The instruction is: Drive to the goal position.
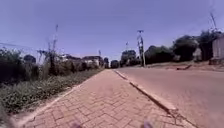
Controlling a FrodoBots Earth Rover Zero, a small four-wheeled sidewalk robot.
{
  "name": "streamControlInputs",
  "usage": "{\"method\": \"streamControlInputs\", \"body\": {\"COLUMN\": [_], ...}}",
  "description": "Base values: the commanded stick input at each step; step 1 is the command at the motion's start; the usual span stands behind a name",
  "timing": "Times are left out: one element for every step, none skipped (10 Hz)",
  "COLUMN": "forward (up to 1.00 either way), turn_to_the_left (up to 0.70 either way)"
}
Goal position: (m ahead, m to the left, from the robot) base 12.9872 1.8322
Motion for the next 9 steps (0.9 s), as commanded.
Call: {"method": "streamControlInputs", "body": {"forward": [0.7, 0.7, 0.7, 0.7, 0.7, 0.7, 0.7, 0.7, 0.7], "turn_to_the_left": [0.0, 0.0, 0.0, 0.0, 0.0, 0.35, 0.35, 0.28, 0.11]}}
